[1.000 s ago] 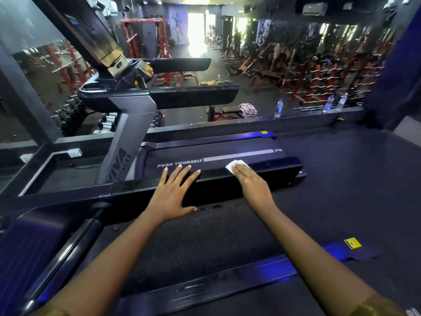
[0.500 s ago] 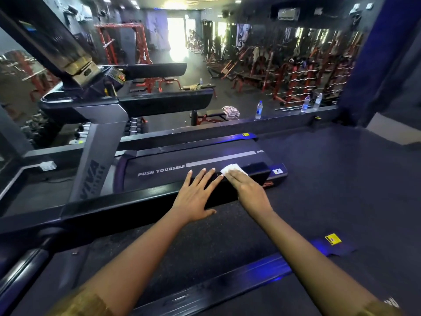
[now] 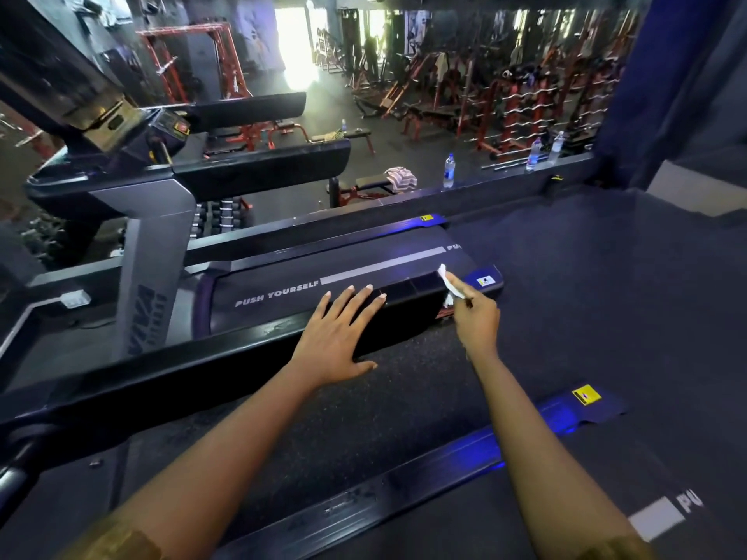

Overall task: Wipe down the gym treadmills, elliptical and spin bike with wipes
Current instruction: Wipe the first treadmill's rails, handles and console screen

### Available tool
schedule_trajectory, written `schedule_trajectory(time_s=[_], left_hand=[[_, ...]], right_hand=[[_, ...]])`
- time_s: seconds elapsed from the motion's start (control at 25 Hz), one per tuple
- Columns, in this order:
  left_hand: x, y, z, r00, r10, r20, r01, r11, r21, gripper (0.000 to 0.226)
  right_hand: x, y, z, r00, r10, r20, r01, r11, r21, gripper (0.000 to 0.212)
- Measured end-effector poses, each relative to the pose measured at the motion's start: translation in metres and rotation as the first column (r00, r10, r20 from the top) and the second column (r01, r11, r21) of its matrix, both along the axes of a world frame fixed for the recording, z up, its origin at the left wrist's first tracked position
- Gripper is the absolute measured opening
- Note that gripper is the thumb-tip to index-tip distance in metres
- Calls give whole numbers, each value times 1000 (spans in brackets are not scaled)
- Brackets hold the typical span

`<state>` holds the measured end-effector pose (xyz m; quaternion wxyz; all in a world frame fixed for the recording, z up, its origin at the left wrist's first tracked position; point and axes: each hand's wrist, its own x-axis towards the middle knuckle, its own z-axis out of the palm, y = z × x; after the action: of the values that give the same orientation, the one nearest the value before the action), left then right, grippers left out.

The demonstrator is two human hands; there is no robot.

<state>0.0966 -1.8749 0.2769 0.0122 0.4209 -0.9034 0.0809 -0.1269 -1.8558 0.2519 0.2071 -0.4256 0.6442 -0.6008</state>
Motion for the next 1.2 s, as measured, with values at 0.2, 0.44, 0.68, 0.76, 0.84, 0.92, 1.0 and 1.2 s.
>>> schedule_trajectory(time_s=[0.2, 0.44, 0.68, 0.76, 0.84, 0.92, 1.0, 1.2], left_hand=[[-1, 0, 1, 999, 8, -43, -8, 1000, 4, 100], [-1, 3, 1, 1000, 15, -27, -16, 1000, -9, 101], [-1, 3, 0, 1000, 12, -23, -13, 1000, -18, 100], [-1, 3, 1, 999, 14, -31, -14, 1000, -11, 99], [0, 4, 2, 999, 12, -36, -12, 1000, 7, 99], [-1, 5, 3, 999, 7, -34, -6, 1000, 29, 98], [0, 6, 6, 999, 4, -54, -2, 999, 53, 96], [-2, 26, 6, 967, -46, -250, 85, 986, 146, 80]], right_hand=[[17, -11, -45, 925, -34, 380, -3, 995, 95, 36], [35, -4, -68, 809, -84, 582, -22, 985, 173, 36], [30, -12, -55, 862, -127, 491, 63, 987, 146, 34], [35, -4, -61, 871, -118, 477, 22, 979, 202, 35], [34, 10, -62, 883, -115, 456, -9, 965, 262, 36], [33, 27, -57, 892, -105, 439, -30, 957, 289, 36], [38, 46, -49, 883, -80, 462, -56, 961, 272, 36], [37, 89, -31, 871, -43, 490, -70, 975, 210, 28]])
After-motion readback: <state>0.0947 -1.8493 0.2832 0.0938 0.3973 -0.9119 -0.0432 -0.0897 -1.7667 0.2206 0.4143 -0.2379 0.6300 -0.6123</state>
